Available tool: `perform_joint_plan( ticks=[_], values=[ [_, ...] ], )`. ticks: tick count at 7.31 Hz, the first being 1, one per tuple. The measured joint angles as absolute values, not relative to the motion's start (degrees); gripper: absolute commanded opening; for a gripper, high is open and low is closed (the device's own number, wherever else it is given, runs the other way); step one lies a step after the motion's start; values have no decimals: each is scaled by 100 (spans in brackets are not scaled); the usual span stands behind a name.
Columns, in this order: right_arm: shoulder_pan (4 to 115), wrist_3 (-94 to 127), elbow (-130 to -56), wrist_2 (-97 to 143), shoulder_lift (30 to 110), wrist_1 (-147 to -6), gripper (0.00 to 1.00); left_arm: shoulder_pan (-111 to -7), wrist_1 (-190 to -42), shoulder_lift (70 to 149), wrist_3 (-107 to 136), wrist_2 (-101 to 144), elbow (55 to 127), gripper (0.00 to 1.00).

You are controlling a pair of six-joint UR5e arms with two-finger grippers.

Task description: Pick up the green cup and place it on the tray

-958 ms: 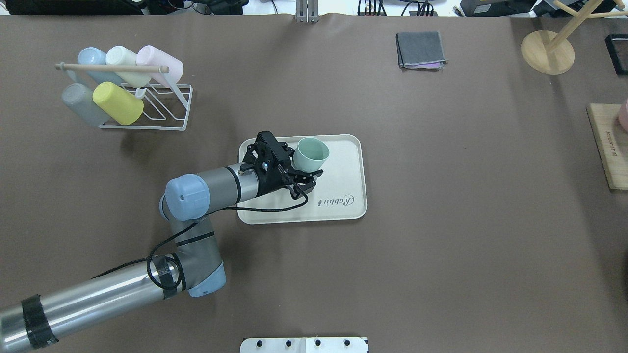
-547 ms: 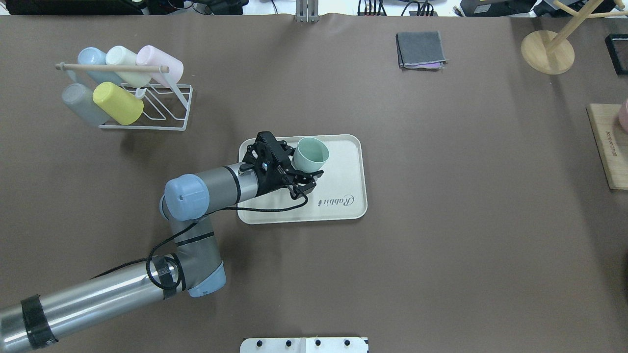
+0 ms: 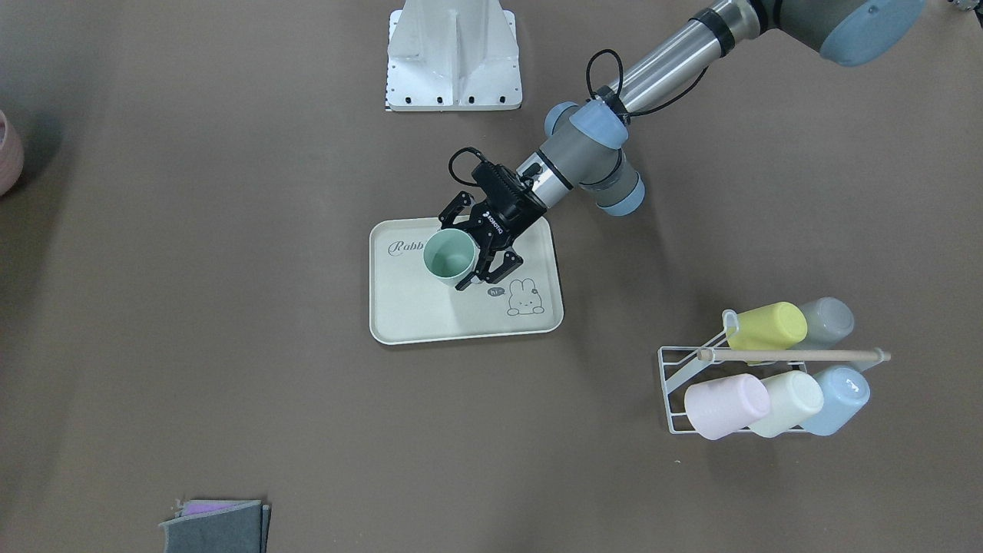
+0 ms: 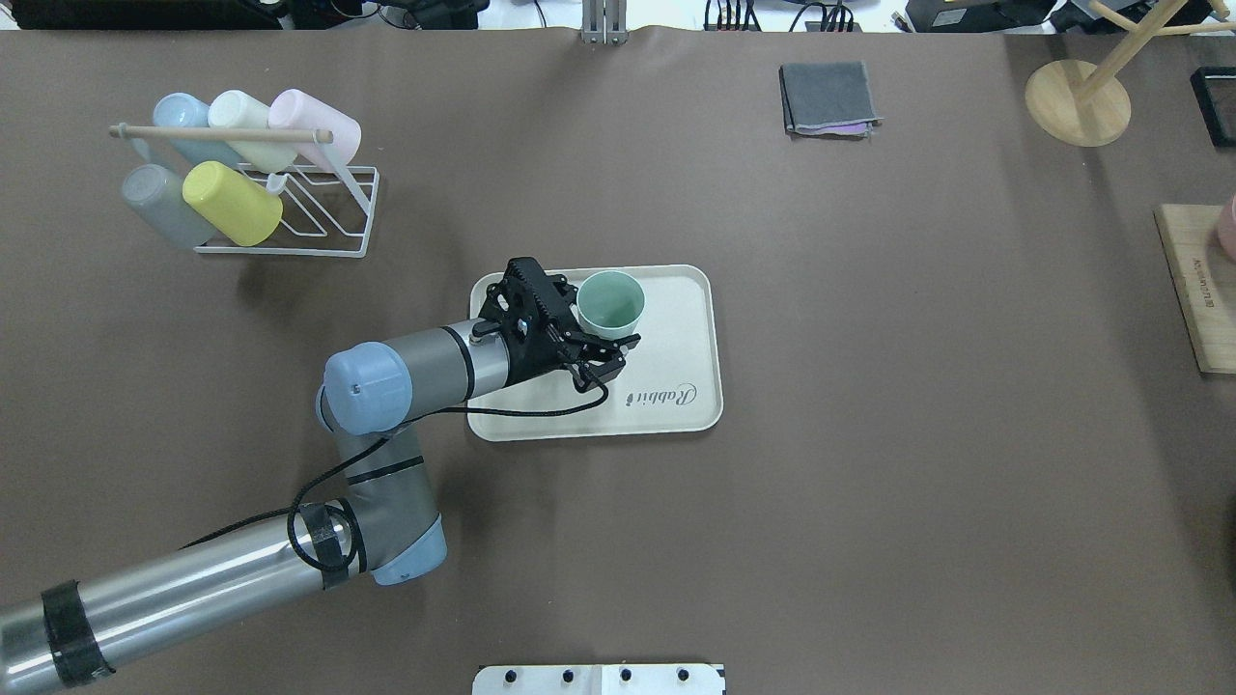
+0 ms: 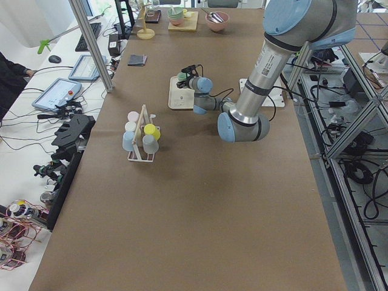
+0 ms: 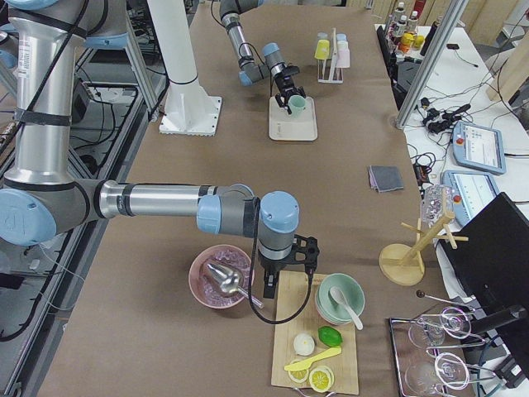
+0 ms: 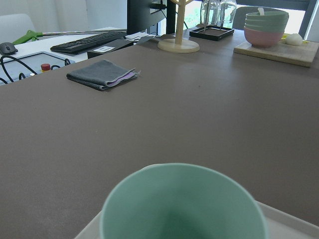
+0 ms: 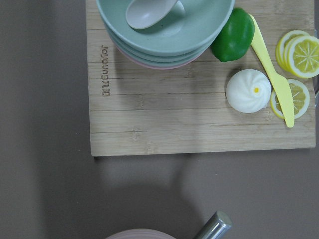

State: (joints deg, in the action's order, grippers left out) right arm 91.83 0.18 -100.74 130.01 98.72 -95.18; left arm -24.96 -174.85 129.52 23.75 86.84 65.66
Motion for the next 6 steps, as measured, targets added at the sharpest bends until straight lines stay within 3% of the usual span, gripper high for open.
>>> perform_joint_plan(
  ticks=[1,2,6],
  values=[
    [9183,18,-10068,13000,9858,-9521,100,-2496,-17485,12950,2374,8684,6570,84],
    [9180,18,-10065,13001,9849,-9522,100,-2496,-17486,12948,2369,8684,6572,98],
    [9176,12,-10074,13008,9806,-9515,100,-2504,-17490,12955,2349,8686,6599,99]
  ],
)
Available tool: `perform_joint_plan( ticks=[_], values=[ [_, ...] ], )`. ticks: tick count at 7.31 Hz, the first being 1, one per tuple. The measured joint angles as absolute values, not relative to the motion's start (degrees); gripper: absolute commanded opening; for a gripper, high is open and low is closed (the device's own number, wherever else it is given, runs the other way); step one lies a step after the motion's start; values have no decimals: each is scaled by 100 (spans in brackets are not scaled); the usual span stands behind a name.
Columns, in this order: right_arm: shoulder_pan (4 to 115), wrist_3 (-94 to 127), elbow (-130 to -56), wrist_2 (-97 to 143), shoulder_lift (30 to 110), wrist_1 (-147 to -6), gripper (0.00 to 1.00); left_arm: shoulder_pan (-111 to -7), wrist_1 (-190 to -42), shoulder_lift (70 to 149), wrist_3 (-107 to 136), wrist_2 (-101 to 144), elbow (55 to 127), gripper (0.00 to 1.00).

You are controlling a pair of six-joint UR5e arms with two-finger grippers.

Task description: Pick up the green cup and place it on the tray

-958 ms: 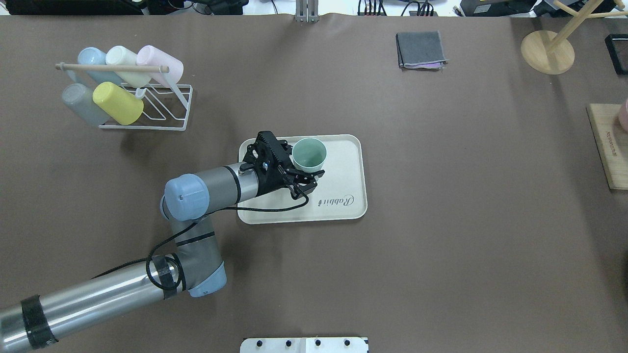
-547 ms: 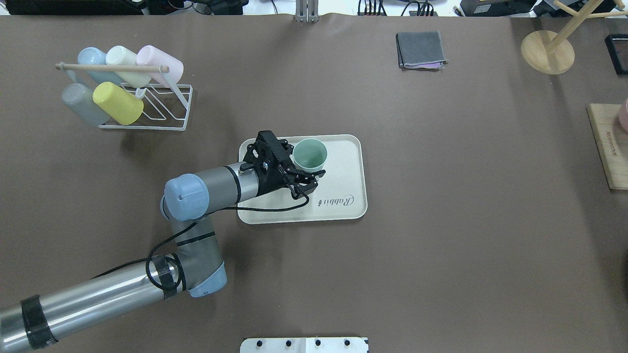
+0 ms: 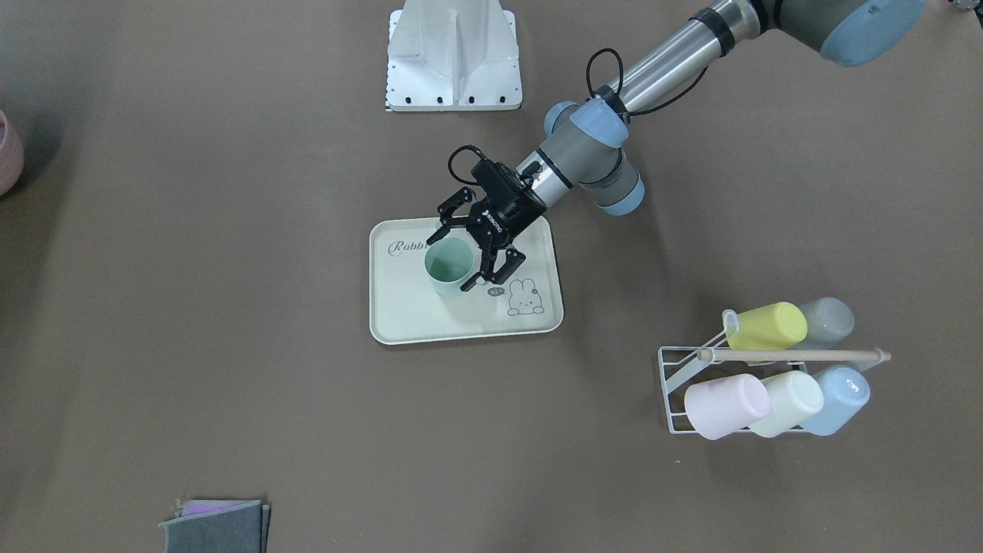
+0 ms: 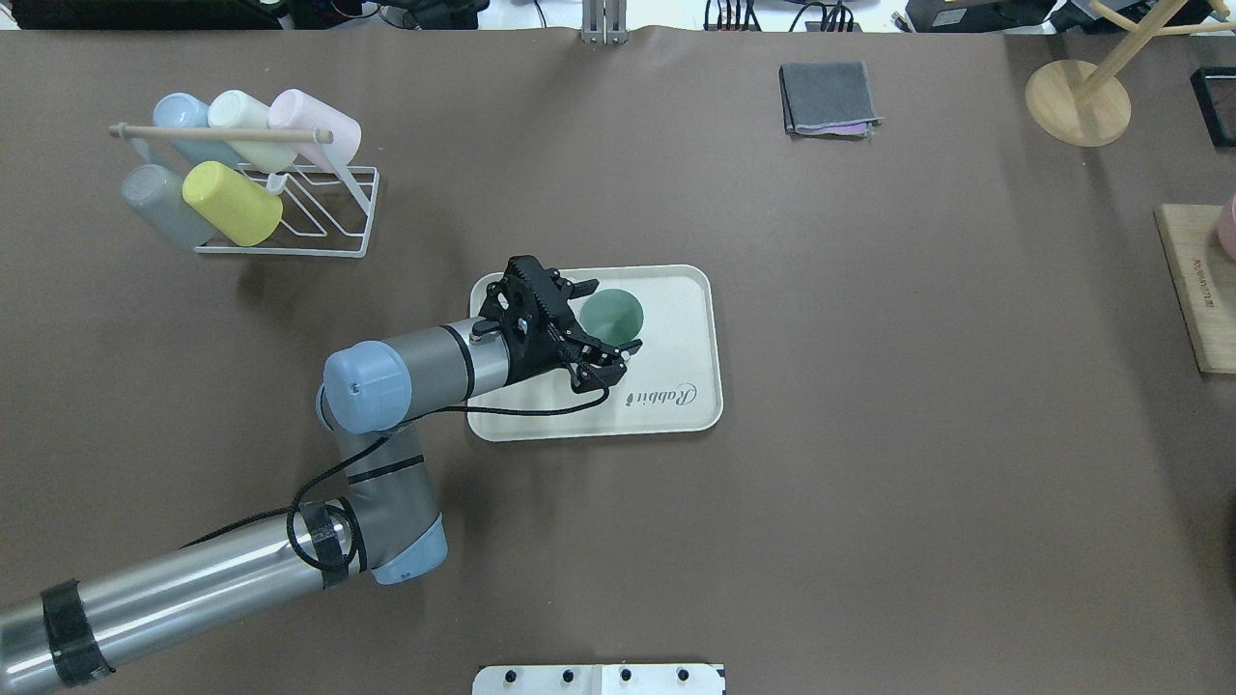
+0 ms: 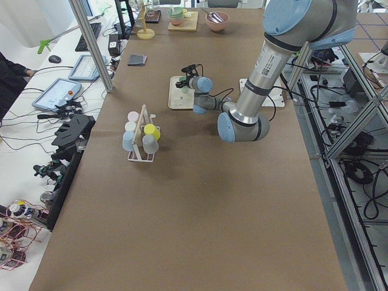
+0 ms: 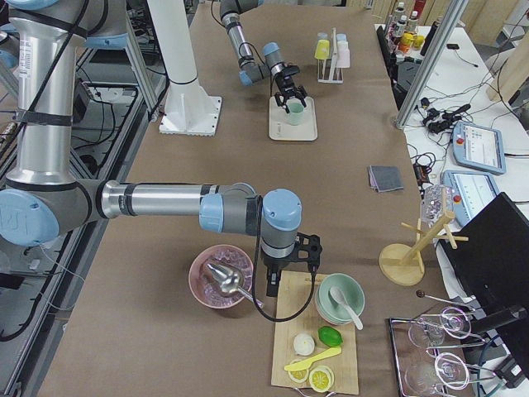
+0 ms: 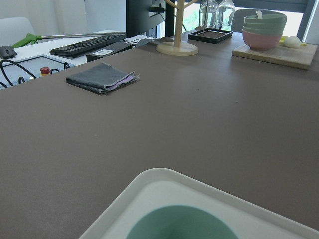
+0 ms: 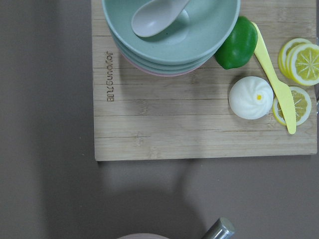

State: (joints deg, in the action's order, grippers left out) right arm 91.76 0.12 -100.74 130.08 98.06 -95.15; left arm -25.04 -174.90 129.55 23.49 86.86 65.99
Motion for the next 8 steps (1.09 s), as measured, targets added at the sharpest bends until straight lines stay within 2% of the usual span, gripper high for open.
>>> perform_joint_plan(
  ticks=[2,5,7,8],
  values=[
    [9176,17,-10062,12996,9785,-9523,100,-2523,-17464,12959,2354,8705,6785,99],
    [9176,12,-10059,12991,9774,-9523,100,-2574,-16955,13037,2370,8735,7618,99],
    [9176,9,-10060,12982,9774,-9519,100,-2651,-15742,13327,2362,8726,8353,99],
    [9176,9,-10061,12977,9774,-9519,100,-2875,-14594,13528,2243,8704,8833,99]
  ],
)
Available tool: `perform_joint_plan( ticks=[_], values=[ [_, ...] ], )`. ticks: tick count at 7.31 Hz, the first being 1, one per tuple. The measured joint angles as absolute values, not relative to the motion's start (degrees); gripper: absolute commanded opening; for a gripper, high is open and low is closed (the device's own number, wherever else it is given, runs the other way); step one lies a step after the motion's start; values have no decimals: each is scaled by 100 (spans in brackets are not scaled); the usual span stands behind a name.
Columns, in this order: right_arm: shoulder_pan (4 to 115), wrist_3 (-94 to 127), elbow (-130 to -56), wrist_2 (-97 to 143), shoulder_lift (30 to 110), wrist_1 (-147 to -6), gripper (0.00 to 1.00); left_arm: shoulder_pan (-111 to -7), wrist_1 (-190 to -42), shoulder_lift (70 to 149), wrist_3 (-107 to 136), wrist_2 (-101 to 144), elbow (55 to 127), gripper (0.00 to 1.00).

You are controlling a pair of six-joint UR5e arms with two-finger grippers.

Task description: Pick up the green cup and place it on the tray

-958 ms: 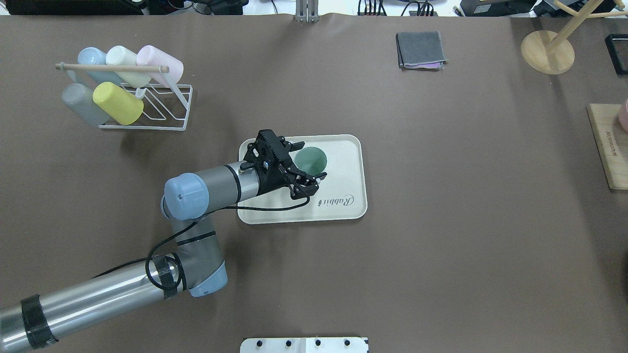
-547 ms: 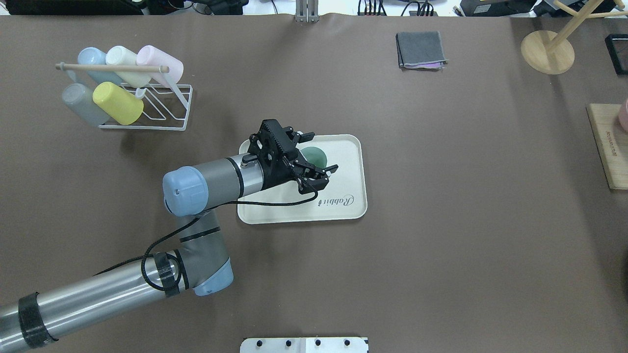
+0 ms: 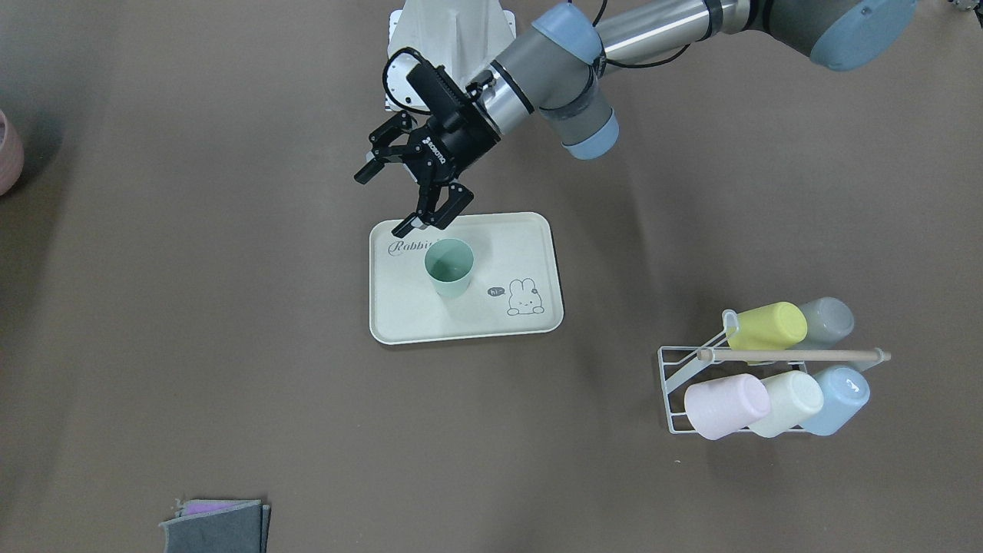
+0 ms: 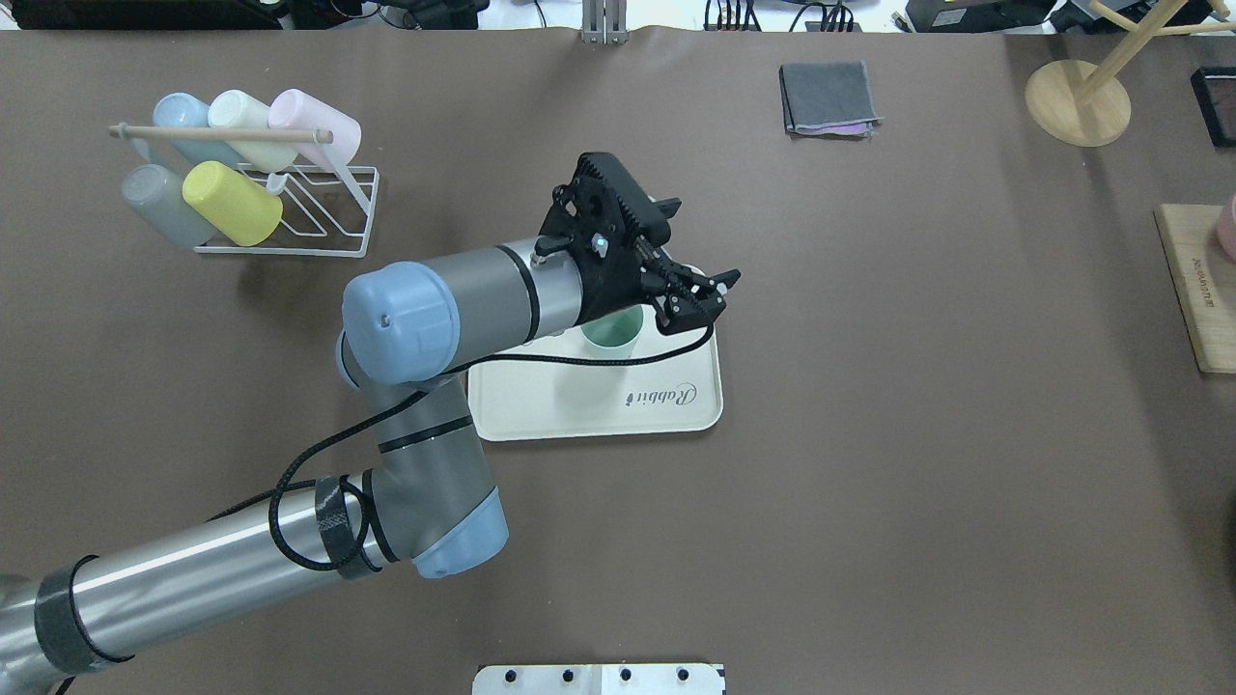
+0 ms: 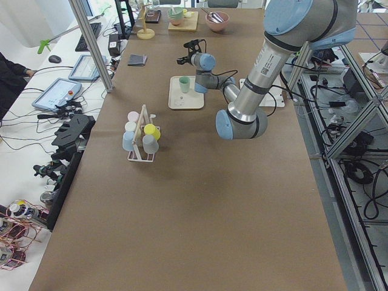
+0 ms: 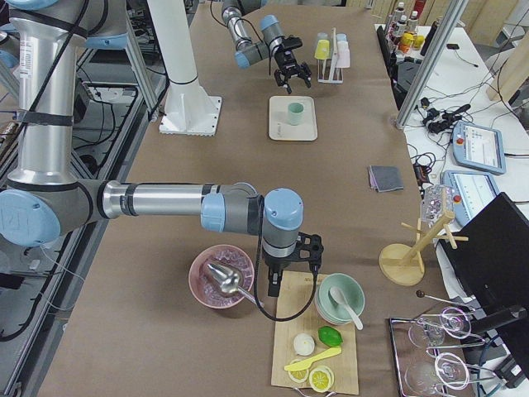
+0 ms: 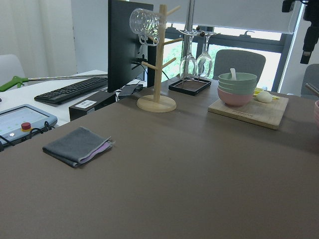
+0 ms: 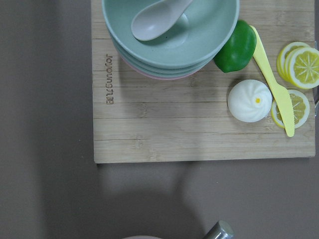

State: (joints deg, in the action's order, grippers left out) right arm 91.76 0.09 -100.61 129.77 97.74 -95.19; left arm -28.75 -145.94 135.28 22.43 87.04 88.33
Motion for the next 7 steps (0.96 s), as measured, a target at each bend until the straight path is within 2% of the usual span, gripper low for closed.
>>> perform_joint_plan(
  ticks=[2,3,5,7],
  values=[
    [9176,7,-10063,12965,9774,-9519,100,-3507,-12239,13766,1869,8688,9664,99],
    [9176,1,-10063,12958,9774,-9519,100,-3891,-11537,13764,1914,8692,9849,99],
    [9176,-17,-10065,12949,9768,-9519,100,-5092,-10819,13407,2290,9365,9934,99],
    [9176,-36,-10066,12948,9746,-9519,100,-6580,-9715,12886,2577,11167,9788,99]
  ],
)
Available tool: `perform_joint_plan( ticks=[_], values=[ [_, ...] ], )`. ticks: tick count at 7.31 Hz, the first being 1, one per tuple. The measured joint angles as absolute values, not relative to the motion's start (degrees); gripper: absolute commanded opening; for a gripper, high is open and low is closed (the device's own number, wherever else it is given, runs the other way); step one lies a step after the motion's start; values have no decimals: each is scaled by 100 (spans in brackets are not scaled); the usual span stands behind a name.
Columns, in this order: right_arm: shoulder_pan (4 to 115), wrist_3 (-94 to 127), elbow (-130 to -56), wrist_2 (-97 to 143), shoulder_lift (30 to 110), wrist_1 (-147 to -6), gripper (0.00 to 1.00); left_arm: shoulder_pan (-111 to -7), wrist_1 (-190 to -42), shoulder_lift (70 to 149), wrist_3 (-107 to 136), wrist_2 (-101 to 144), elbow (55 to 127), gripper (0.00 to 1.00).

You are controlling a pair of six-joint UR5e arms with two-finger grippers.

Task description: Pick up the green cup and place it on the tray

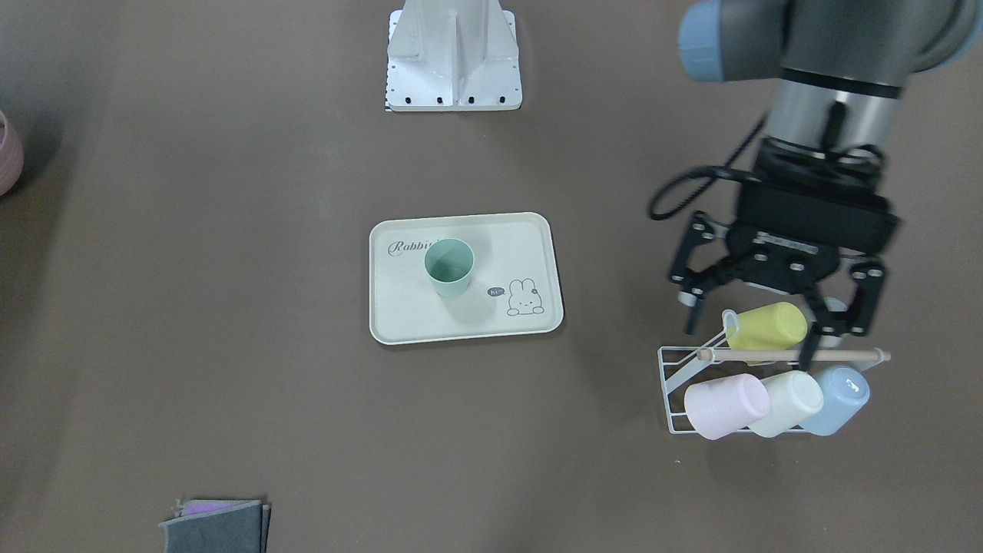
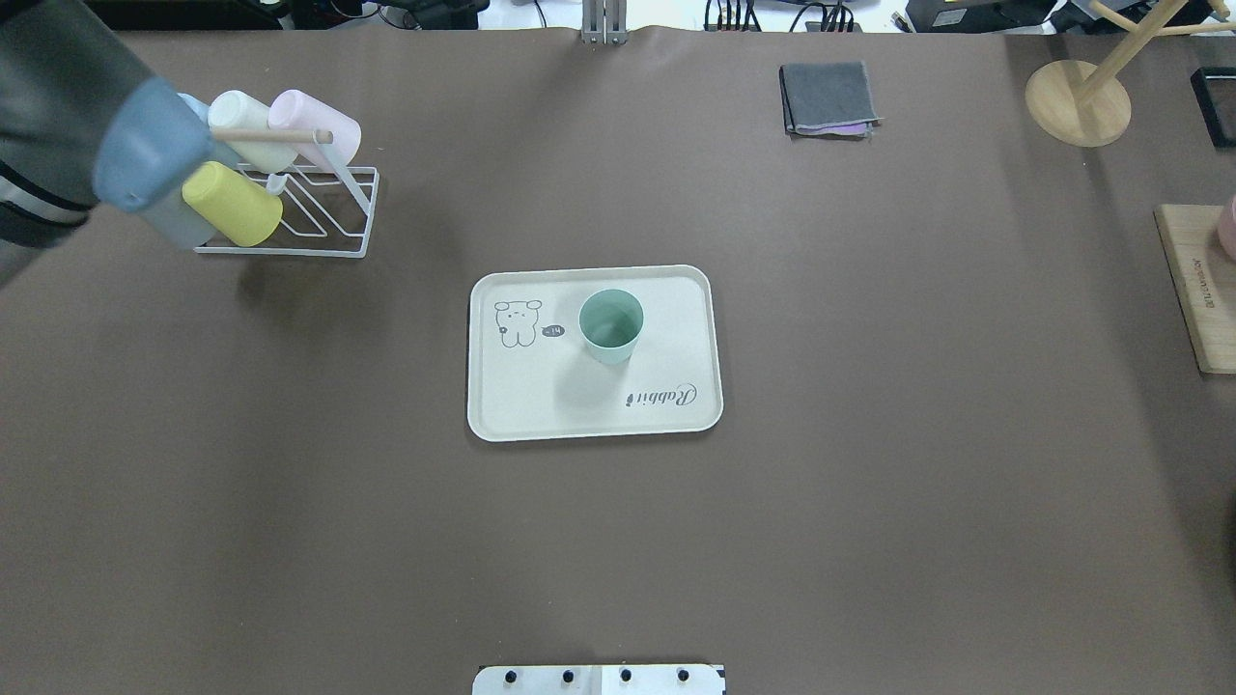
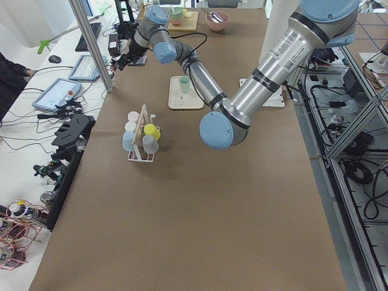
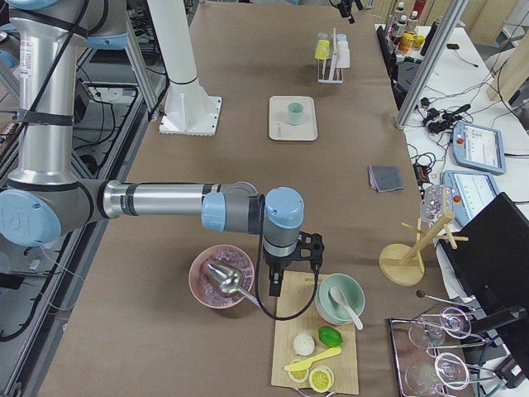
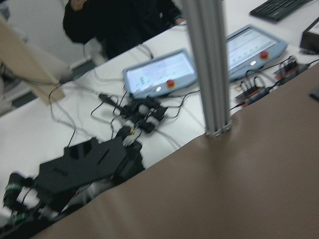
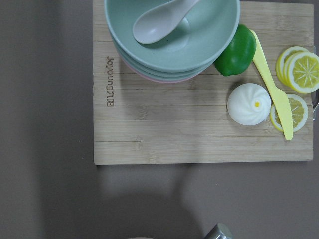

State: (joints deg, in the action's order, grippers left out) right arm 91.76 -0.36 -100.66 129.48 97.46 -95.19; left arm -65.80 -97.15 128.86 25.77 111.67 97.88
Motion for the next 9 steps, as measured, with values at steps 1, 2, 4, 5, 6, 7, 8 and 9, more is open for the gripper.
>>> perform_joint_plan(
  ticks=[1,2,4,5,6,7,8,9],
  values=[
    [9176,-38,-10065,12947,9736,-9518,100,-7223,-9054,12657,2662,11995,9735,99],
    [9173,-41,-10064,12947,9733,-9518,100,-7772,-8805,12211,2685,12556,9755,99],
    [9169,-47,-10061,12946,9730,-9519,100,-8498,-9108,10904,2368,13177,9769,99],
    [9165,-42,-10058,12946,9730,-9519,100,-8705,-9187,10418,1957,13306,9630,99],
    [9161,-35,-10053,12946,9730,-9519,100,-8826,-9218,10092,1554,13361,9371,99],
    [9160,-35,-10049,12946,9729,-9518,100,-8870,-9260,9809,1318,13383,9158,99],
    [9159,-33,-10049,12946,9729,-9519,100,-8881,-9290,9574,1230,13390,9047,99],
    [9155,-23,-10051,12946,9728,-9517,100,-8897,-9301,9449,1204,13412,8956,99]
  ],
)
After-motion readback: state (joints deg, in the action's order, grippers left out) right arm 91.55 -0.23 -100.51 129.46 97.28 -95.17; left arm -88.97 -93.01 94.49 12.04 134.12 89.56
